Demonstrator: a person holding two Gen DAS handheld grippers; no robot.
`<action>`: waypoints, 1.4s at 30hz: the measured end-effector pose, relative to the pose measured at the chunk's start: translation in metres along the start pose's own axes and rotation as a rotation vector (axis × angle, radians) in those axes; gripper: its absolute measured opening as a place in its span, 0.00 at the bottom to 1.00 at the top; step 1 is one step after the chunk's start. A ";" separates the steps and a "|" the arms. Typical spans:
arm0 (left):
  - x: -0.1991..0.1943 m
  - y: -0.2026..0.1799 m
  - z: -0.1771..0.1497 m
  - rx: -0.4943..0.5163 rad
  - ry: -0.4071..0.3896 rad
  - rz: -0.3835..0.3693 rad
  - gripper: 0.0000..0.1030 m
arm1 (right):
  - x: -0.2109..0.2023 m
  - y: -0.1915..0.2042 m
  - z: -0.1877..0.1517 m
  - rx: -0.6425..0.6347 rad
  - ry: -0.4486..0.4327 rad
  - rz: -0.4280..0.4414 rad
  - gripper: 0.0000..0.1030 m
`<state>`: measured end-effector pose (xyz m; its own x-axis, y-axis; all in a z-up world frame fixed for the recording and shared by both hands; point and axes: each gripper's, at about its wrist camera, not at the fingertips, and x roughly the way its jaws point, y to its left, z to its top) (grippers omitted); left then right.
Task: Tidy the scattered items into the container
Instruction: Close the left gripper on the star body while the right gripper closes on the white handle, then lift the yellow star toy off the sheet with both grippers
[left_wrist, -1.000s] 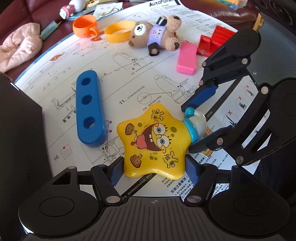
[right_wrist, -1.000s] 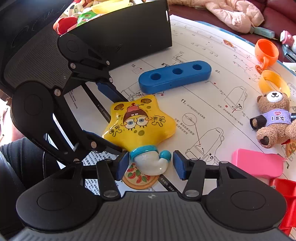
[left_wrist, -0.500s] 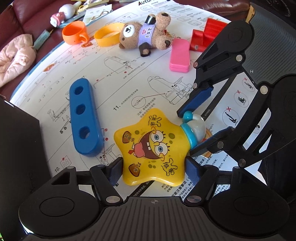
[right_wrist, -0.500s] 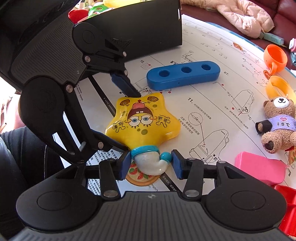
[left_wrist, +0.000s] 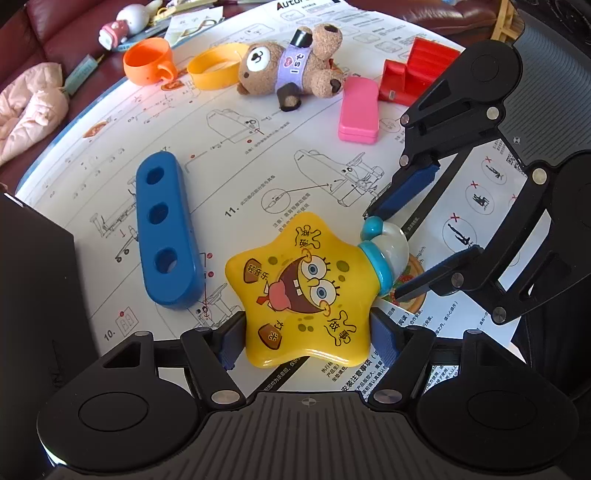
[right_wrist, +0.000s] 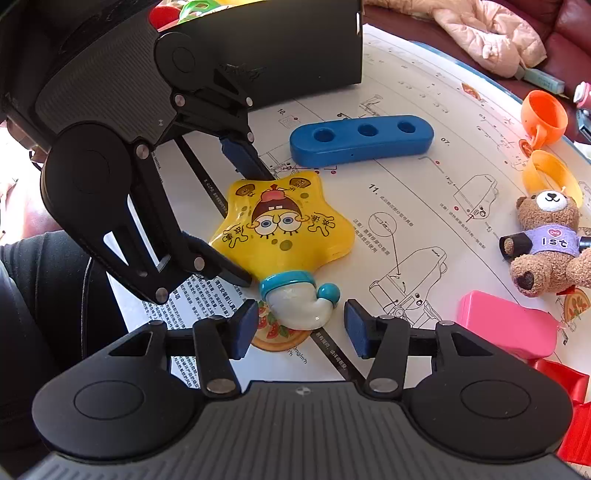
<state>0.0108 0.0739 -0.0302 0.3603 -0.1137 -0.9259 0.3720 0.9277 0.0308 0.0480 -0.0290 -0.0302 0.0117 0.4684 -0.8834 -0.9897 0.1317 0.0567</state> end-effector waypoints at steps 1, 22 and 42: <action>0.000 0.000 0.000 -0.001 0.000 0.000 0.69 | 0.001 0.000 0.001 0.003 0.000 -0.002 0.54; -0.008 -0.004 -0.026 -0.091 -0.141 0.048 0.68 | -0.006 -0.021 0.001 0.197 -0.011 0.125 0.54; -0.021 0.038 -0.053 -0.411 -0.175 -0.092 0.68 | -0.003 -0.027 0.006 0.469 -0.006 0.195 0.62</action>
<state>-0.0286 0.1303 -0.0295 0.4940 -0.2282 -0.8390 0.0520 0.9710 -0.2334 0.0756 -0.0285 -0.0265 -0.1645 0.5286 -0.8328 -0.8028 0.4188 0.4244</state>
